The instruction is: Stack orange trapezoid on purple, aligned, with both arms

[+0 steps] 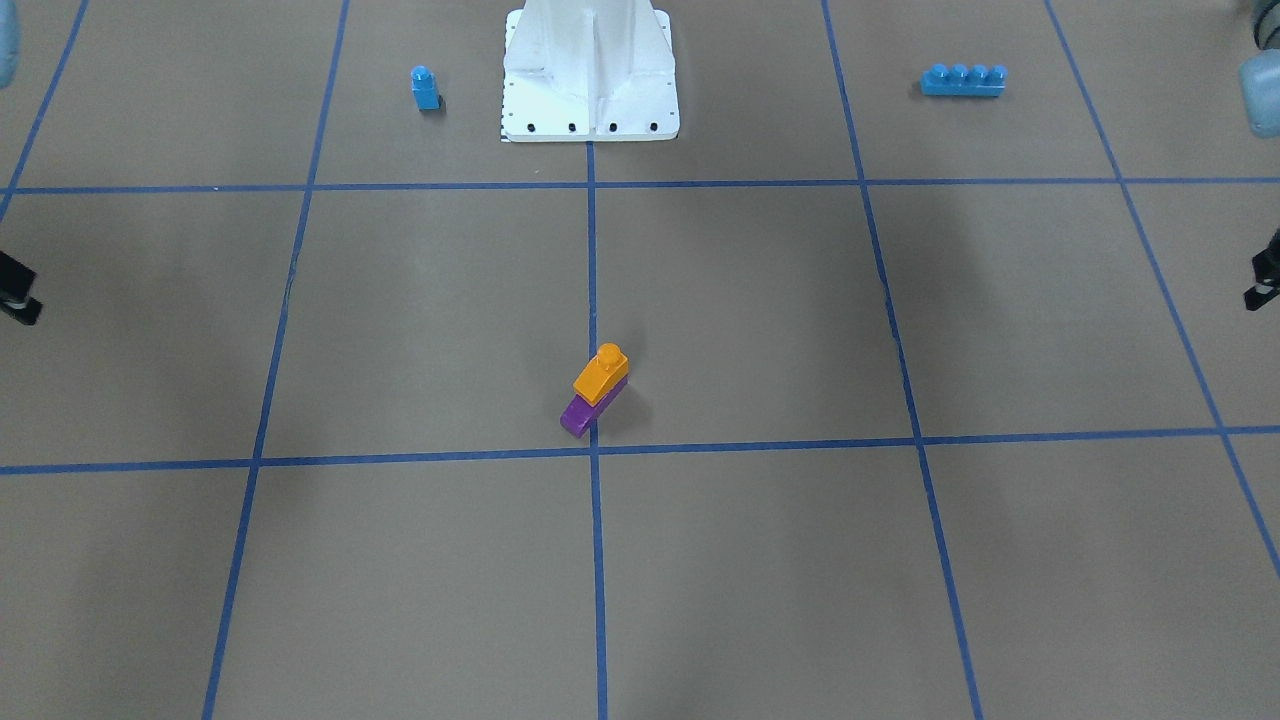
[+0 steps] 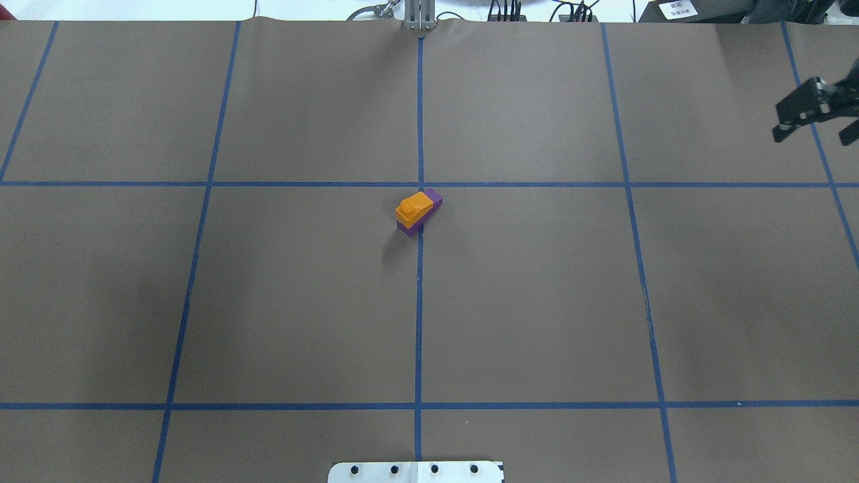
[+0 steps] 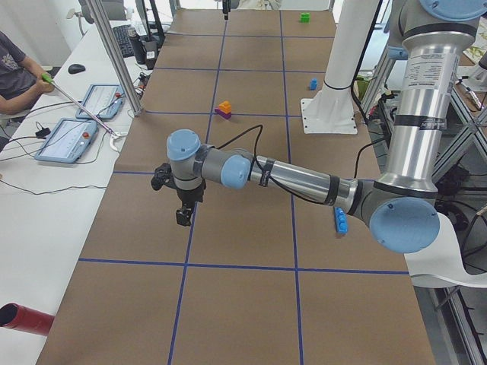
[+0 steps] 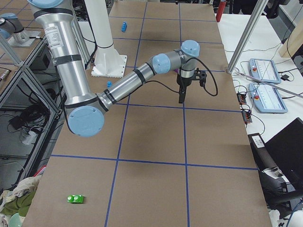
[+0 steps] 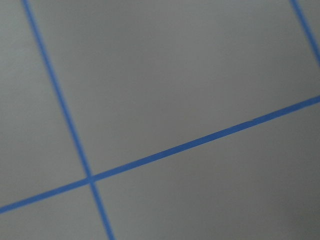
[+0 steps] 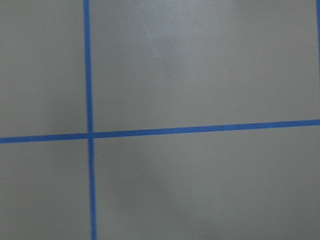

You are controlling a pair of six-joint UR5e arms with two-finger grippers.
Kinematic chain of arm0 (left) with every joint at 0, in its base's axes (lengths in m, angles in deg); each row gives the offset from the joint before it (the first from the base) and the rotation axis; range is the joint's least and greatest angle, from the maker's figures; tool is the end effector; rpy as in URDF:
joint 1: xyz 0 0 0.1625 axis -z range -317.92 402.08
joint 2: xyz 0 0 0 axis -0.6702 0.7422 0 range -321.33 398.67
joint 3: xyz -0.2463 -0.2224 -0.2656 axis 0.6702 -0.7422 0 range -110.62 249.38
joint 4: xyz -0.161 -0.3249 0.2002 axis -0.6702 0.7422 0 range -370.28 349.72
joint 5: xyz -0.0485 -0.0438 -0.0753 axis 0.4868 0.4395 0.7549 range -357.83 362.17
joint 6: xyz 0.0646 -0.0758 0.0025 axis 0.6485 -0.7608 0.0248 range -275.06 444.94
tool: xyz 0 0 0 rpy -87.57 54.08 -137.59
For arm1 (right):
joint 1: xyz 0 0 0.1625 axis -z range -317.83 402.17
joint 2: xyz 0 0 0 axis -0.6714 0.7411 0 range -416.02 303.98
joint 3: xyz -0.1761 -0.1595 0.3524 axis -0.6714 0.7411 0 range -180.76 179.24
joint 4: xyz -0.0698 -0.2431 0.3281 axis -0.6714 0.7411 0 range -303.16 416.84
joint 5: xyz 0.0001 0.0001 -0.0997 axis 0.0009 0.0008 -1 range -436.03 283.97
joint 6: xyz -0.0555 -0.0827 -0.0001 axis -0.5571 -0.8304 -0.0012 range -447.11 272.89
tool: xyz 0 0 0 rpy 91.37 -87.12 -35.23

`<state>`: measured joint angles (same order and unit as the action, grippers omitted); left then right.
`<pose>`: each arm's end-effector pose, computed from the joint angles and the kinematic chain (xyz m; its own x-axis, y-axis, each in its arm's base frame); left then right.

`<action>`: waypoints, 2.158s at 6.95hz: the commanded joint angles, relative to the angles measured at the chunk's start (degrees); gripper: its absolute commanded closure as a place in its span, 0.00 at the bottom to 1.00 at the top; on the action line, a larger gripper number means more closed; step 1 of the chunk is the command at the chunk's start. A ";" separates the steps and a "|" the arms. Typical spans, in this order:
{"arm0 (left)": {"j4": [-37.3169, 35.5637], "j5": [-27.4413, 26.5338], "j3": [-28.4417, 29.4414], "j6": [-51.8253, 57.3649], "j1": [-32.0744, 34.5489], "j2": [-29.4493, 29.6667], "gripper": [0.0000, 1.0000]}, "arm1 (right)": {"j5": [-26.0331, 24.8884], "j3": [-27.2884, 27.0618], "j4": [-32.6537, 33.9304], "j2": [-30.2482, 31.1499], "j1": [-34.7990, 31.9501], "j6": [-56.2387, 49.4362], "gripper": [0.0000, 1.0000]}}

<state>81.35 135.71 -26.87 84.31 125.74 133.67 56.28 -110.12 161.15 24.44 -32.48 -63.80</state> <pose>-0.0051 -0.5388 0.5578 0.7046 0.2221 -0.6739 -0.1001 0.9714 0.2155 -0.0761 -0.5275 0.4381 0.7150 0.0392 0.6980 -0.0291 0.9992 -0.0263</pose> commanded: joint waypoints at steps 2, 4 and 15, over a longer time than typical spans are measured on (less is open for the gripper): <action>7.90 12.96 5.63 -6.31 7.49 -4.44 0.00 | 3.48 6.43 -9.38 11.38 -5.68 -10.82 0.00; 18.05 7.40 5.55 -6.05 7.40 -8.78 0.00 | 3.48 7.58 -9.38 11.91 -6.29 -10.30 0.00; -3.03 -4.43 -2.98 13.90 4.59 -9.66 0.00 | 1.97 12.34 -9.04 14.30 -15.15 -22.78 0.00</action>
<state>78.47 131.25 -29.92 98.36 130.27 124.05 57.37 -97.92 151.85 39.49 -45.70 -85.21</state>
